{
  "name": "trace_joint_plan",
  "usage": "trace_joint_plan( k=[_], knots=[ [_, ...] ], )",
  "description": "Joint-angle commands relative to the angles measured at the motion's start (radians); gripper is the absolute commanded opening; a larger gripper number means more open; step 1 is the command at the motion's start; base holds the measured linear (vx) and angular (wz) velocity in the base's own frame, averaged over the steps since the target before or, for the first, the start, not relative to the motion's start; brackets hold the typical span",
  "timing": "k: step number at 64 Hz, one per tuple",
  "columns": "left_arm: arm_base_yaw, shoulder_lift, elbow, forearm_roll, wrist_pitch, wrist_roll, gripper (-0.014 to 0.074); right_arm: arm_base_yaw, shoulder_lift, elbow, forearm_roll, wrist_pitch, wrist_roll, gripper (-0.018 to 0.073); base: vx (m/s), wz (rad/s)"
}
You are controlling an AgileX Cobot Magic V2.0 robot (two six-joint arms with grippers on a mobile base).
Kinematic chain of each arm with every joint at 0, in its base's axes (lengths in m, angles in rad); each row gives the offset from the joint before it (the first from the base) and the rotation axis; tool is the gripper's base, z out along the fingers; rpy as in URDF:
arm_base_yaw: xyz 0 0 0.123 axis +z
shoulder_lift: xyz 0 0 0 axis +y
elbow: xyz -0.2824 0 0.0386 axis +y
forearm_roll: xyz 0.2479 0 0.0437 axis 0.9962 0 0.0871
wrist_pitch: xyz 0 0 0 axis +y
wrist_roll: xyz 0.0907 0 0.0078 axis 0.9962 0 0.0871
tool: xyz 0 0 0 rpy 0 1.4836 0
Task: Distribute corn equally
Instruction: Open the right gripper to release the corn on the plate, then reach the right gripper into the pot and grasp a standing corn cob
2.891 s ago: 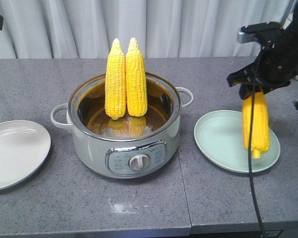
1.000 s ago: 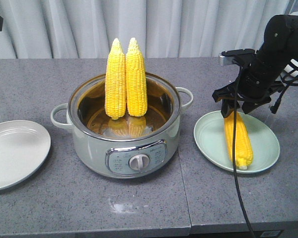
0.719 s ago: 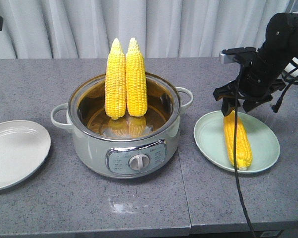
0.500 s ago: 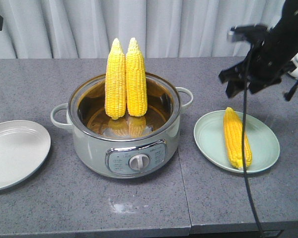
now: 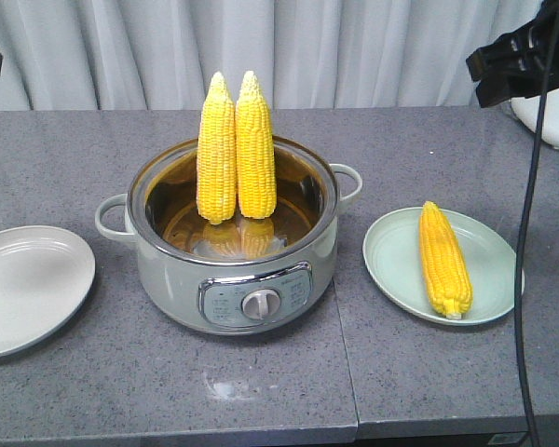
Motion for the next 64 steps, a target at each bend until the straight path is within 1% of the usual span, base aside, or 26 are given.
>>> trace_joint_plan(
  k=[1,12,20,25,31,35,44,50,57,64],
  knots=[
    [-0.006,-0.036,0.031,0.015,-0.024,-0.018,0.0164,-0.005,-0.053,-0.026,-0.006,0.022,-0.007,0.0359,0.00,0.00],
    [-0.006,-0.036,0.160,-0.012,-0.025,-0.082,0.0167,-0.005,-0.054,-0.026,-0.003,0.022,-0.008,0.0361,0.00,0.00],
    [-0.006,-0.032,0.220,-0.020,-0.024,-0.084,0.0173,-0.005,-0.054,-0.026,-0.003,0.022,-0.008,0.0361,0.00,0.00],
    [-0.006,-0.029,0.233,-0.042,-0.012,-0.086,0.0188,-0.005,-0.054,-0.026,-0.003,0.022,-0.008,0.0361,0.00,0.00],
    [-0.006,-0.019,0.232,-0.071,0.003,-0.085,0.0216,-0.005,-0.054,-0.026,-0.002,0.022,-0.009,0.0361,0.00,0.00],
    [-0.006,-0.008,0.232,-0.097,0.012,-0.085,0.0251,-0.005,-0.054,-0.026,0.000,0.022,-0.009,0.0361,0.00,0.00],
    [-0.006,0.034,0.232,-0.141,0.073,-0.084,0.0319,-0.005,-0.054,-0.026,0.000,0.022,-0.009,0.0361,0.00,0.00],
    [-0.006,0.064,0.232,-0.141,0.086,-0.084,0.0342,-0.005,-0.054,-0.026,0.003,0.022,-0.009,0.0361,0.00,0.00],
    [-0.006,0.075,0.230,-0.137,0.086,-0.083,0.0345,-0.005,-0.054,-0.026,0.021,0.022,-0.009,0.0361,0.00,0.00],
    [-0.006,0.086,0.230,-0.095,0.086,-0.080,0.0345,-0.005,-0.054,-0.026,0.037,0.022,-0.009,0.0361,0.00,0.00]
  ],
)
